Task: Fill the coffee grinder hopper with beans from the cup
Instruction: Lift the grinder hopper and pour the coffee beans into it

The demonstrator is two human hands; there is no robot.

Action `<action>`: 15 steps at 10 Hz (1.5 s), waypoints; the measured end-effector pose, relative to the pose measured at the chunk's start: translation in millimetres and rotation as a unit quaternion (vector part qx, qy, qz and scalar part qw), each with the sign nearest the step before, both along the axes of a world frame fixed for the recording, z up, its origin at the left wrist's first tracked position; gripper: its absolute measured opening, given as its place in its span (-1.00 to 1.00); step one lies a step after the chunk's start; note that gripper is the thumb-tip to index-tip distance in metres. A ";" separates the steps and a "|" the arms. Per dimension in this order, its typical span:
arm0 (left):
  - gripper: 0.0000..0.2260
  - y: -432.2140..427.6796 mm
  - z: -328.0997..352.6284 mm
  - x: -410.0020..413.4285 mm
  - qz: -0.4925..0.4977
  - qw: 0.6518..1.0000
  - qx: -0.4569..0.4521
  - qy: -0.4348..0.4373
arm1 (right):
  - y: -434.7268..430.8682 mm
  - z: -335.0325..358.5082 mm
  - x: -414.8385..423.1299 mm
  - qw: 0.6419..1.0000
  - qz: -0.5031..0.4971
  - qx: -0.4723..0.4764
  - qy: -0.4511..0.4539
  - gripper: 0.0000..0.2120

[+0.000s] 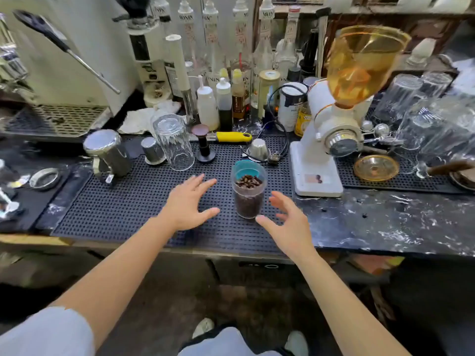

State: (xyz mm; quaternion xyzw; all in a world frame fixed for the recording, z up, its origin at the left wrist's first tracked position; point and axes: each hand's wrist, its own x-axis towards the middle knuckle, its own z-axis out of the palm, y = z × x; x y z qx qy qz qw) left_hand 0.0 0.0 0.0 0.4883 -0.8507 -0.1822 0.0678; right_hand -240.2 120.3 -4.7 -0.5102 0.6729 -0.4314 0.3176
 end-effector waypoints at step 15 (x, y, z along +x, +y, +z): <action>0.05 -60.0 161.3 -294.6 0.006 0.858 0.133 0.496 | -55.4 200.3 -232.9 0.932 -0.184 -0.291 0.111 -0.19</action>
